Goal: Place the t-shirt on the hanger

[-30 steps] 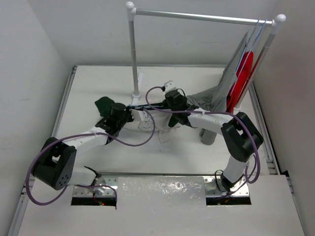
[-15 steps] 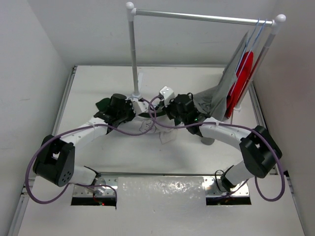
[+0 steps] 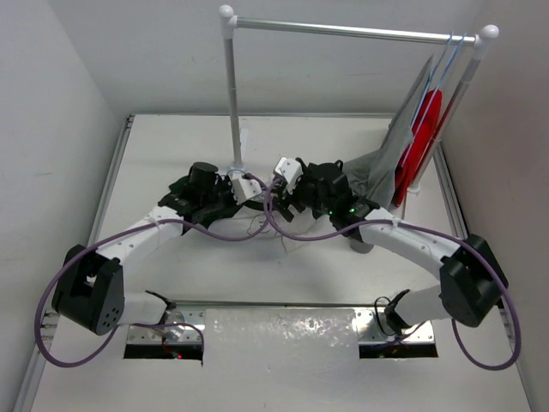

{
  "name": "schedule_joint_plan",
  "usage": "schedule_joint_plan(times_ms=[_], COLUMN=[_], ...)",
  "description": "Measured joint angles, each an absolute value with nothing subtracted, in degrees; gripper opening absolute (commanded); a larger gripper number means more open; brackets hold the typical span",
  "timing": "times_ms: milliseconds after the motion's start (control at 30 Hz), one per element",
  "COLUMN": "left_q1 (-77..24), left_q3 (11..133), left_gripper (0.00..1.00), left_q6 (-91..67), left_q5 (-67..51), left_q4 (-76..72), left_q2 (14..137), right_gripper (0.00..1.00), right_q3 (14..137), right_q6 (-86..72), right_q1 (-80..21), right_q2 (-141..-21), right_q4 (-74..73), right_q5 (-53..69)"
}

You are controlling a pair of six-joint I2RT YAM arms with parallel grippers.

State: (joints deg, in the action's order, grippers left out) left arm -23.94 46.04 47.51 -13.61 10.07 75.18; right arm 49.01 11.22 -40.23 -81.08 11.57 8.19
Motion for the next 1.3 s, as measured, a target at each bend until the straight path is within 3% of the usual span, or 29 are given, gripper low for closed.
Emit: schedule_joint_plan(times_ms=[267, 467, 700, 833, 967, 1000, 1067, 1100, 1200, 1233, 1300], left_q1=[-23.94, -23.94, -23.94, -23.94, -23.94, -23.94, -23.94, -23.92, -23.64, -23.57, -23.57], left_q3=[46.04, 46.11, 46.09, 46.04, 46.04, 46.04, 46.04, 46.04, 46.06, 46.09, 46.48], left_gripper=[0.0, 0.0, 0.0, 0.0, 0.0, 0.0, 0.0, 0.0, 0.03, 0.13, 0.25], left_q6=[49.67, 50.22, 51.59, 52.14, 52.16, 52.14, 52.1, 52.01, 51.59, 51.4, 50.72], left_q5=[-17.69, -18.06, -18.0, -16.93, -16.56, -16.56, -16.51, -16.38, -15.59, -15.64, -15.79], left_q4=[13.76, 15.57, 17.78, 17.96, 17.93, 17.85, 17.69, 17.56, 16.53, 16.6, 17.32], left_q2=[75.09, 75.09, 74.61, 73.34, 73.23, 73.23, 73.23, 73.23, 73.25, 73.25, 73.43], right_gripper=[0.61, 0.71, 0.64, 0.65, 0.41, 0.3, 0.17, 0.0, 0.0, 0.0, 0.0], right_q3=[52.53, 59.24, 62.52, 62.98, 62.98, 62.96, 62.89, 62.78, 61.95, 61.52, 60.34], right_q6=[18.68, 20.64, 17.74, 17.06, 15.66, 14.98, 13.19, 12.32, 10.35, 9.98, 9.28], right_q1=[-38.92, -37.28, -33.06, -31.62, -31.68, -31.68, -31.68, -31.62, -31.62, -31.64, -31.46], right_q2=[-77.45, -82.08, -95.29, -99.46, -100.03, -100.09, -100.29, -100.33, -100.33, -100.31, -100.01], right_q4=[3.99, -2.2, -0.32, -0.54, 1.3, 2.07, 3.88, 4.56, 5.96, 6.63, 7.99], right_q5=[20.97, 27.38, 34.35, 36.88, 39.03, 39.55, 40.84, 41.45, 44.1, 44.21, 44.05])
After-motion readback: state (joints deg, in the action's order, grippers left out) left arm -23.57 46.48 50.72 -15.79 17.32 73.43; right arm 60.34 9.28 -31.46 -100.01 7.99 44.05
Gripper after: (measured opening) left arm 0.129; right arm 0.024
